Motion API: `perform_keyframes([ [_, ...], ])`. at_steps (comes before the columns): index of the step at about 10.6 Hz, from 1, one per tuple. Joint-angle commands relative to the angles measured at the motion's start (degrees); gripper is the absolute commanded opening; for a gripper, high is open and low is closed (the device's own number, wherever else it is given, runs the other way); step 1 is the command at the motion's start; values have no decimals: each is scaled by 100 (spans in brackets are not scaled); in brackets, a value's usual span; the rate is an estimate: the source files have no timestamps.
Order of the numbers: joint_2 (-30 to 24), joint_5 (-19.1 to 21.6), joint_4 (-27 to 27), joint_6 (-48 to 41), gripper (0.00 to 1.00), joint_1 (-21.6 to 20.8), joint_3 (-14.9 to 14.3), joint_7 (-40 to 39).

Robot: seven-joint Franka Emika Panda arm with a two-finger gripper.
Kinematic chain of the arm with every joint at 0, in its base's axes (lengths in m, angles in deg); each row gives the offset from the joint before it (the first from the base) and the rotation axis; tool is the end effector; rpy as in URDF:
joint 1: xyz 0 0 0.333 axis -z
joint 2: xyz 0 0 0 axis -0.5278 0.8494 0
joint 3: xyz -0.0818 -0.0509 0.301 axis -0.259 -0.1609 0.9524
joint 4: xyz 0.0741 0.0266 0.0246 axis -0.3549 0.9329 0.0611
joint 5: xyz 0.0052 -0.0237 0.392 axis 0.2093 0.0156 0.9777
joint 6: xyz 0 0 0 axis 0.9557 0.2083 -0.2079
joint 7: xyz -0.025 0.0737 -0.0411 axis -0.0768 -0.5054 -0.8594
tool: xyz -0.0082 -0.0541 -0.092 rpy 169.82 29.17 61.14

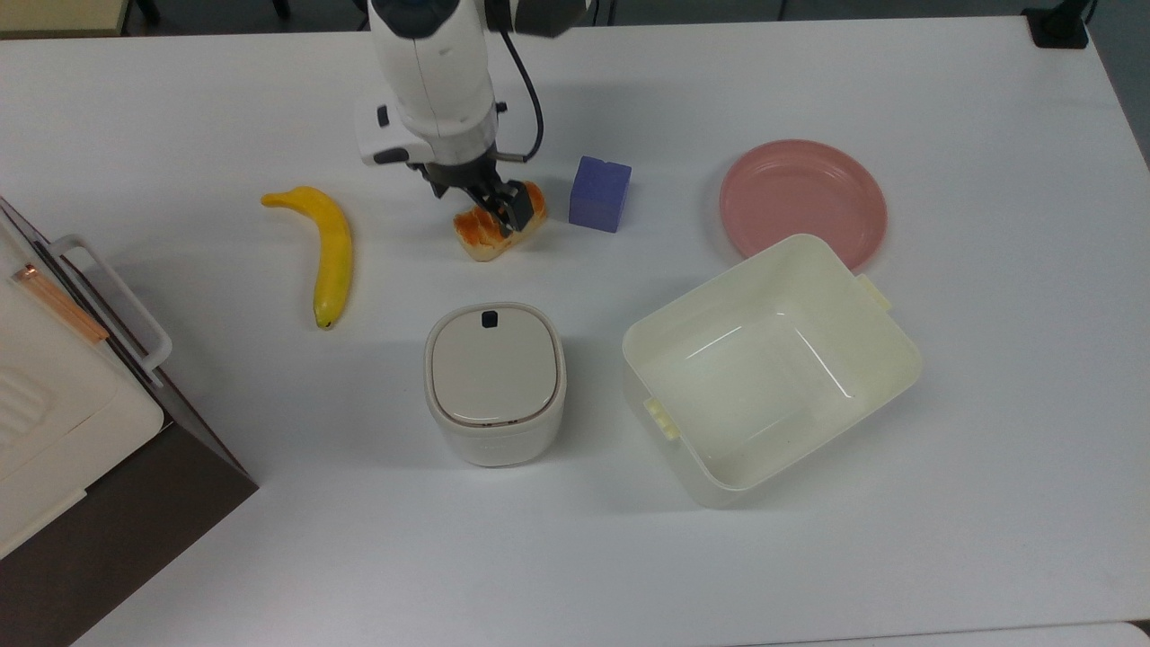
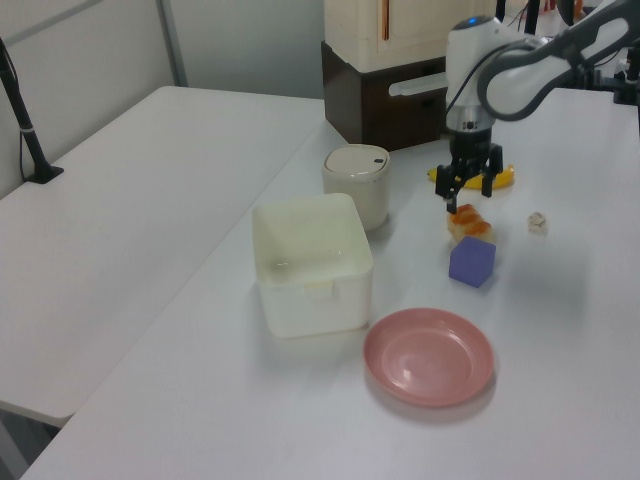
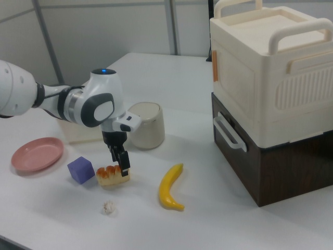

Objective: Put the bread on a plate
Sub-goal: 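Lower the gripper onto the bread roll and close on it, then lift the bread roll and carry it over the pink plate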

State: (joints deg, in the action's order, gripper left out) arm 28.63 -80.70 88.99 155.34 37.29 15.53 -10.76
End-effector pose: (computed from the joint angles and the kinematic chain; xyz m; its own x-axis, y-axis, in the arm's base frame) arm 0.5719 -0.0154 0.3386 0.8417 -0.5361 -0.0641 -0.5360 -0.8440 0.0194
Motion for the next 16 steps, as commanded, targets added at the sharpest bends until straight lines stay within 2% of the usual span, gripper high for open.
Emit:
perform_keyframes([
  [1, 195, 56, 90, 485, 100, -218, -36, 259],
  [2, 239, 56, 90, 486, 90, -227, -36, 250],
  [3, 239, 39, 151, 486, 58, -192, -36, 120],
  [4, 213, 47, 195, 425, 17, -175, -36, -221],
  [5, 143, 65, 187, 329, 0, -174, -36, -320],
  [8, -401, 144, -277, -584, 0, -227, -36, -339],
  [9, -489, 283, -427, -761, 0, -323, -18, -330],
  [12, -552, 399, -787, -806, 0, -1182, -18, -199],
  [14, -491, 381, -998, -719, 0, -1806, -27, 318],
  [16, -123, 320, -1419, -692, 3, -2351, -27, 810],
])
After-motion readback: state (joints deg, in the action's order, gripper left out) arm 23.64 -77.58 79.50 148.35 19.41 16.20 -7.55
